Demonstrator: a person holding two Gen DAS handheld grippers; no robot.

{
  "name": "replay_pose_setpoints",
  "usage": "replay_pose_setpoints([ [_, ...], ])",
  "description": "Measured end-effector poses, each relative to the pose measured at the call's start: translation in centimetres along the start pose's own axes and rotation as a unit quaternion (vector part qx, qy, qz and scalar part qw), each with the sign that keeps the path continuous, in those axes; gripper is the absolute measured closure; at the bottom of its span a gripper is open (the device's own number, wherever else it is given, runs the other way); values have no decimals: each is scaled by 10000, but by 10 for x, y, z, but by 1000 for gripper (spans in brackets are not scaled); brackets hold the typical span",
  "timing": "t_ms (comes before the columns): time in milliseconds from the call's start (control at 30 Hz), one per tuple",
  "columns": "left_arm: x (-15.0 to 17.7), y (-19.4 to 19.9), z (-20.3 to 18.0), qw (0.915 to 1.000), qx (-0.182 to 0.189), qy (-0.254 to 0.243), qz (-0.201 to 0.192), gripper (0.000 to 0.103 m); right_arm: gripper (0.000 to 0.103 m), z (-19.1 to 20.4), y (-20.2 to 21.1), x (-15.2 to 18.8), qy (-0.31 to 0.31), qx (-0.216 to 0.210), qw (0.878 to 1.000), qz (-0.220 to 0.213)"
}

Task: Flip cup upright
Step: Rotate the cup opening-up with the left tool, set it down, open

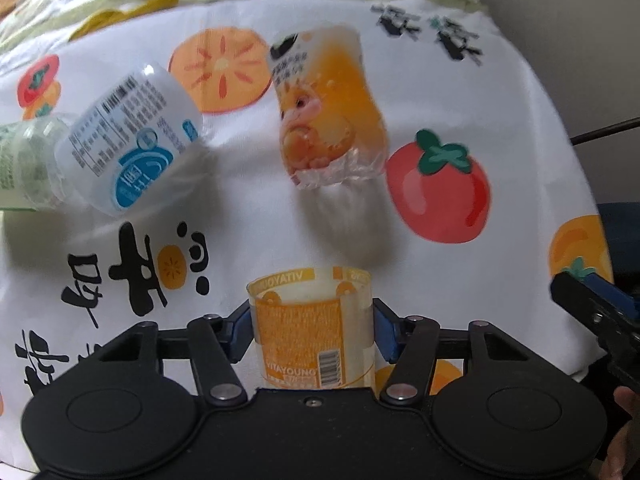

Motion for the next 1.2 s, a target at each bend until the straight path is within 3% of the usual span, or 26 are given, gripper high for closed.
replay_pose_setpoints([
  [300, 22, 25, -12, 9896, -357, -451, -1321, 40, 3, 7, 4, 8, 93, -41, 9999, -52],
  [667, 52, 19, -11, 9581, -811, -597, -2681, 40, 3, 10, -9, 38, 309, -5, 9995, -1],
  [867, 62, 15, -12, 9487, -920, -638, -2958, 40, 3, 13, -14, 49, 425, -18, 9991, 19],
  [1200, 74, 9, -12, 9457, -947, -646, -3041, 39, 3, 21, -15, 55, 582, -41, 9983, 12],
])
Point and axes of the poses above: each gripper's, at about its wrist camera, not at the fingertips, and y roughly against the way its jaws point, z to its left, x to its underside, the point moved 7 cm from there along -y, roughly the way its jaws point, and after that the axes turned 12 degrees about z, right-handed, at the moved point
